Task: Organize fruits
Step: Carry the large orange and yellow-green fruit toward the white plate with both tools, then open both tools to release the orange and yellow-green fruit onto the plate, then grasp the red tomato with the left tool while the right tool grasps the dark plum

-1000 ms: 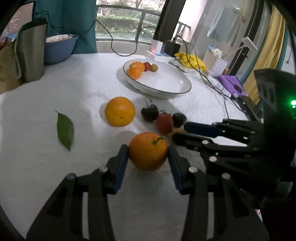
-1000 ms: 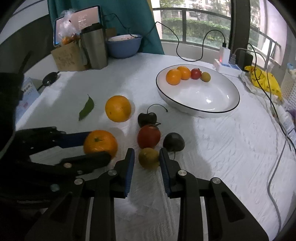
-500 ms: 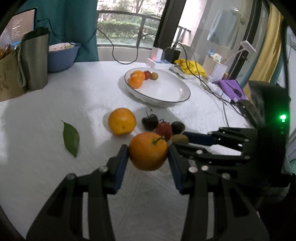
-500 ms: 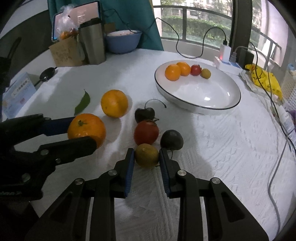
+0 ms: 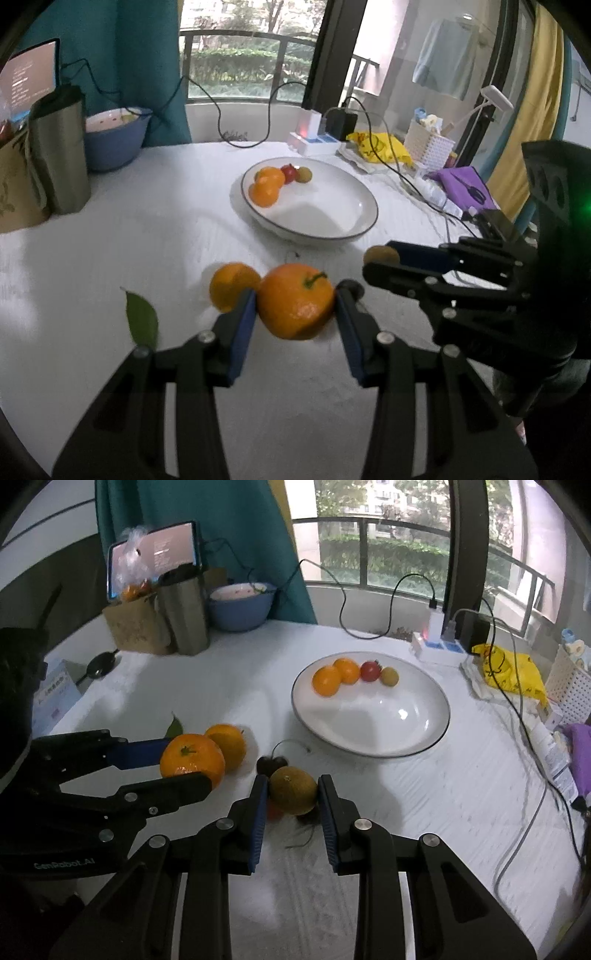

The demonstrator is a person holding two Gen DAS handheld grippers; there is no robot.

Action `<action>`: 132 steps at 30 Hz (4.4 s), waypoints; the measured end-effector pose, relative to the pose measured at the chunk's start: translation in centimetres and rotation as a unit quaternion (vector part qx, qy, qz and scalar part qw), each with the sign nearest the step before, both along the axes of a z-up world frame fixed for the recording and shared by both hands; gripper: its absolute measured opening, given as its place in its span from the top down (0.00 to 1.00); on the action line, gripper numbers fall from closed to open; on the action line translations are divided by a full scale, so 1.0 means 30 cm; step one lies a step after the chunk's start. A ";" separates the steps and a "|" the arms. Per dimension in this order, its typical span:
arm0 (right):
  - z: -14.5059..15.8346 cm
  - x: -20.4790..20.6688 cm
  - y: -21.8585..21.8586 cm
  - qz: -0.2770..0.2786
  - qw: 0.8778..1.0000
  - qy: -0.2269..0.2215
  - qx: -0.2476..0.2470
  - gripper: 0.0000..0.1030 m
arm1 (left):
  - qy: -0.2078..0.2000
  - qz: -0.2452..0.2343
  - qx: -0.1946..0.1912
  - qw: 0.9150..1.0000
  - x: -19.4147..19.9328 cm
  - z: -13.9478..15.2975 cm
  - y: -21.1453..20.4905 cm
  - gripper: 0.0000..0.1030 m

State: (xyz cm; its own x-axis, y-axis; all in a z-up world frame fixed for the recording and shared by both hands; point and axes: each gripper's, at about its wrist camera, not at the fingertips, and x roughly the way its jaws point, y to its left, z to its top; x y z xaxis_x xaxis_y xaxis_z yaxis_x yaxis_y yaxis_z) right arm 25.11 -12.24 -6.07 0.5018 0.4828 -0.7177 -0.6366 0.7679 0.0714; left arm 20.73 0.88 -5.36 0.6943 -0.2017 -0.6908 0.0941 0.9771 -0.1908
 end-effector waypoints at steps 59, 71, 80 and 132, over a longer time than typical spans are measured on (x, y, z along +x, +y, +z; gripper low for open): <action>-0.125 0.565 -0.065 -0.051 0.998 0.035 0.017 0.72 | 0.030 -0.046 0.042 0.998 0.579 -0.051 -0.071 0.56; -0.157 0.622 -0.038 -0.059 0.997 0.038 0.020 0.72 | 0.034 -0.039 0.045 0.998 0.609 -0.048 -0.070 0.56; -0.144 0.623 -0.054 -0.076 0.996 0.033 0.021 0.71 | 0.035 -0.040 0.033 0.998 0.603 -0.042 -0.070 0.54; 0.022 0.156 -0.062 -0.059 0.998 -0.010 0.016 0.71 | 0.005 -0.002 0.003 1.000 0.144 0.033 -0.021 0.53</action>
State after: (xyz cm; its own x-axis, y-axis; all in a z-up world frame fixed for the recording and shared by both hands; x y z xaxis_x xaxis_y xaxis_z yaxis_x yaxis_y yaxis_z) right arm 29.78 -14.09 -5.42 0.5704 0.4418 -0.6924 -0.5441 0.8348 0.0845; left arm 25.05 0.26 -4.38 0.6863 -0.2000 -0.6993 0.0954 0.9779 -0.1861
